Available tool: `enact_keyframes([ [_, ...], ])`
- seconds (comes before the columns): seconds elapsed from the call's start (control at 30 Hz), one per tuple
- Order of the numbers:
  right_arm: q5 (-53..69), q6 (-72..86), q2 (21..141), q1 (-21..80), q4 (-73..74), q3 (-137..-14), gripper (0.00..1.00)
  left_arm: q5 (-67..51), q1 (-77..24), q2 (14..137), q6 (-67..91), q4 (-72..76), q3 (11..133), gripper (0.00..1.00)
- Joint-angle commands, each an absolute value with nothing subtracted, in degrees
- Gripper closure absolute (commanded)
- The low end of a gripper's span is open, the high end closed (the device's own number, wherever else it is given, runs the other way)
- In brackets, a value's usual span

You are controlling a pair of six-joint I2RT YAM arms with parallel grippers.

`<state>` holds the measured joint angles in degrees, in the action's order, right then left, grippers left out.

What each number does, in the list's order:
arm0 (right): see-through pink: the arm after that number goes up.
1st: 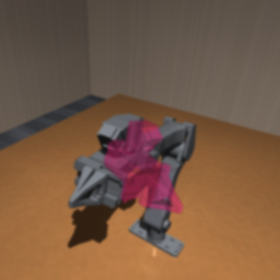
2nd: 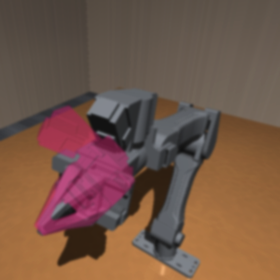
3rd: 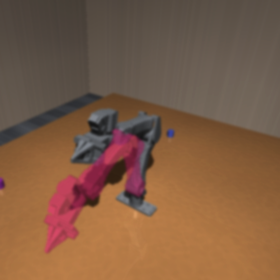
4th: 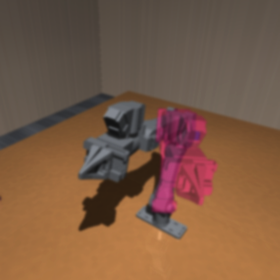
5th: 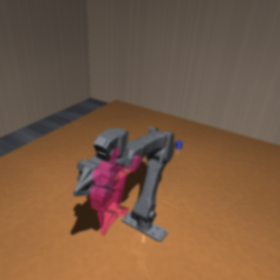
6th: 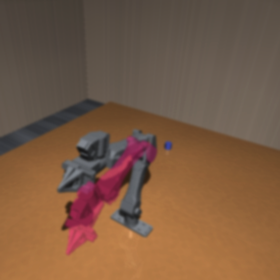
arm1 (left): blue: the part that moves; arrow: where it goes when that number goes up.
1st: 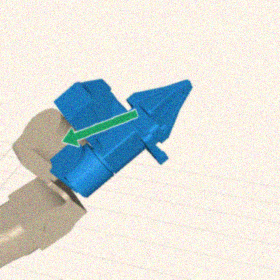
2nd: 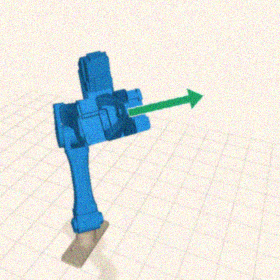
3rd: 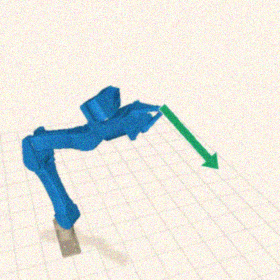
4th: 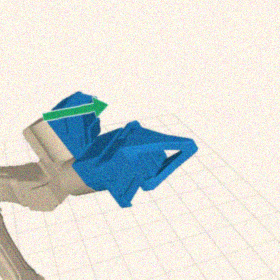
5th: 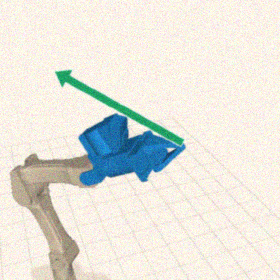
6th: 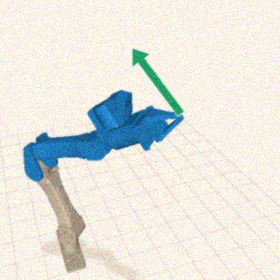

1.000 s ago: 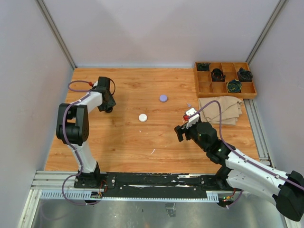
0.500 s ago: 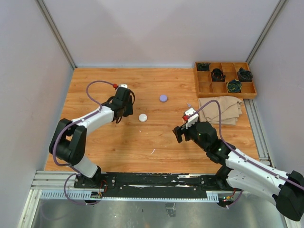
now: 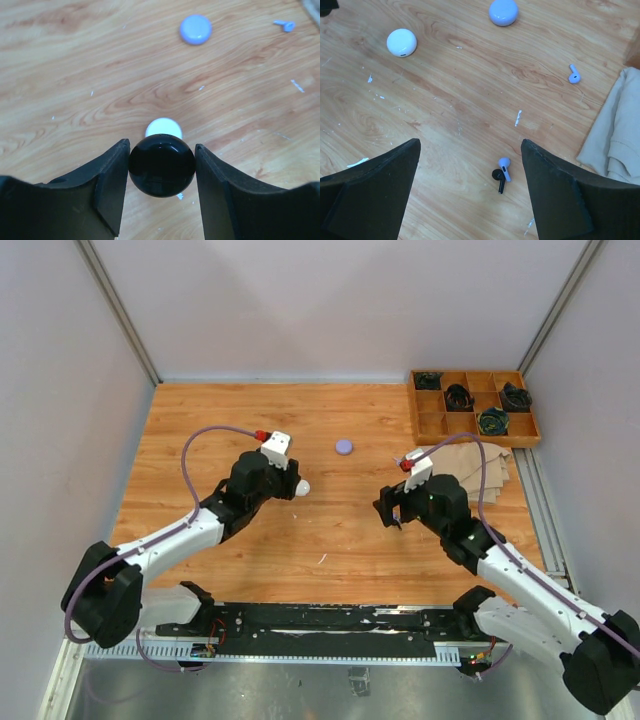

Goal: Insert the wireless bluetooth earbuds into the charging case
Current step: Pick up the charging case at the center of the board.

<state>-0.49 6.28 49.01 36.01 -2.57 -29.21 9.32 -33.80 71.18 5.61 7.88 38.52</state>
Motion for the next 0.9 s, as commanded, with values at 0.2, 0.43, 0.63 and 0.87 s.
enact_keyframes([
  [0.2, 18.7, 12.1, 53.4, 27.4, 4.4, -40.0, 0.19, -1.4, -38.6, 65.8, -9.5, 24.2, 30.7, 0.51],
  [0.43, 25.2, 13.7, 58.0, 27.2, 9.7, -46.8, 0.2, -6.6, -42.1, 63.9, -18.2, 29.6, 27.5, 0.52],
  [0.63, 33.9, 18.3, 61.2, 27.4, 8.5, -50.3, 0.23, -10.5, -45.3, 62.1, -29.9, 33.5, 24.7, 0.52],
  [0.87, 37.0, 18.7, 64.6, 31.0, 7.6, -52.4, 0.26, -11.0, -49.1, 62.6, -37.9, 33.4, 25.0, 0.52],
])
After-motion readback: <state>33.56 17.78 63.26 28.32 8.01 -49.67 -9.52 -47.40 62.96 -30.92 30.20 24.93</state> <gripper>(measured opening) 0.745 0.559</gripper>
